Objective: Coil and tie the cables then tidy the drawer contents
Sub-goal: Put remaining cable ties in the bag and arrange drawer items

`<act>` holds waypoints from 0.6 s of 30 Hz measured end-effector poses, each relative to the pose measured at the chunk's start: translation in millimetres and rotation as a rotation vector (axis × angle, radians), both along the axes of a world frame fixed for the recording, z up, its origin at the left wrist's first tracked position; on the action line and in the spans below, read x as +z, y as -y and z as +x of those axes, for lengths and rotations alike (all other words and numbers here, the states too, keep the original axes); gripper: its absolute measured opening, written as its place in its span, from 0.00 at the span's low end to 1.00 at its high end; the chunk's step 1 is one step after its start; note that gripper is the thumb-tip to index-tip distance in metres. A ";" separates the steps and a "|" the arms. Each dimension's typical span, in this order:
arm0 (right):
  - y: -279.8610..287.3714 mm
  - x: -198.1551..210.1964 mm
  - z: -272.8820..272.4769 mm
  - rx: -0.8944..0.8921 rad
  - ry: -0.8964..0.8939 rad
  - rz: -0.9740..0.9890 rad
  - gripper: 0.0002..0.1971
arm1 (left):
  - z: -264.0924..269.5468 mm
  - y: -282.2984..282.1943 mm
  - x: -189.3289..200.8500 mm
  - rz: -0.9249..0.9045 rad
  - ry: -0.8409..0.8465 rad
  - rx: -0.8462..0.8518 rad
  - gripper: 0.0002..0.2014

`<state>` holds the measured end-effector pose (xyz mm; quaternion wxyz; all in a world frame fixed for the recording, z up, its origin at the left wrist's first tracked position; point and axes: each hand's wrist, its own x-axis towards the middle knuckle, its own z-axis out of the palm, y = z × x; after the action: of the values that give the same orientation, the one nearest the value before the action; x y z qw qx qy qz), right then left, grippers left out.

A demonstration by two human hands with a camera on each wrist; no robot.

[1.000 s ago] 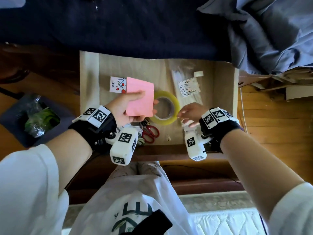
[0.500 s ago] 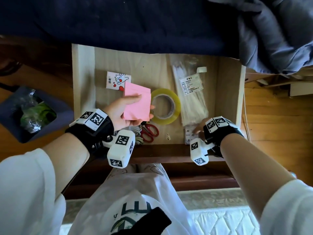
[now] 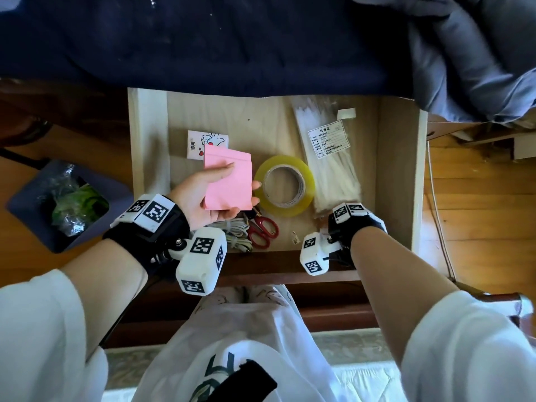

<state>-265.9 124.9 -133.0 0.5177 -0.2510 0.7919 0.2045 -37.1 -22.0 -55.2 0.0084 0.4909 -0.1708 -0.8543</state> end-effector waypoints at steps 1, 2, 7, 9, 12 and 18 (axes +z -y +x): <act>-2.8 5.6 -1.9 0.016 0.012 -0.016 0.27 | 1.4 0.1 0.5 0.001 0.007 0.000 0.12; -4.0 10.3 -2.7 0.045 0.021 0.016 0.27 | 2.6 -0.3 1.0 -0.001 0.013 0.001 0.12; -10.1 25.0 -6.6 -0.604 0.138 -0.151 0.09 | 6.1 -2.6 6.9 -0.007 0.035 -0.003 0.12; -8.7 45.8 0.9 -0.780 0.294 -0.201 0.11 | 6.6 -4.0 11.0 -0.009 0.040 -0.008 0.12; -0.1 70.8 11.8 -1.017 0.514 -0.405 0.08 | 6.6 -8.3 17.5 -0.004 0.052 -0.015 0.13; 54.0 110.1 43.9 -1.098 0.839 -0.718 0.11 | 5.8 -16.9 31.4 -0.026 0.068 -0.016 0.24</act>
<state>-221.9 70.9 -22.9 0.6882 -0.0316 0.5583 -0.4624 -31.3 -5.1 -23.8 0.0022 0.5183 -0.1860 -0.8347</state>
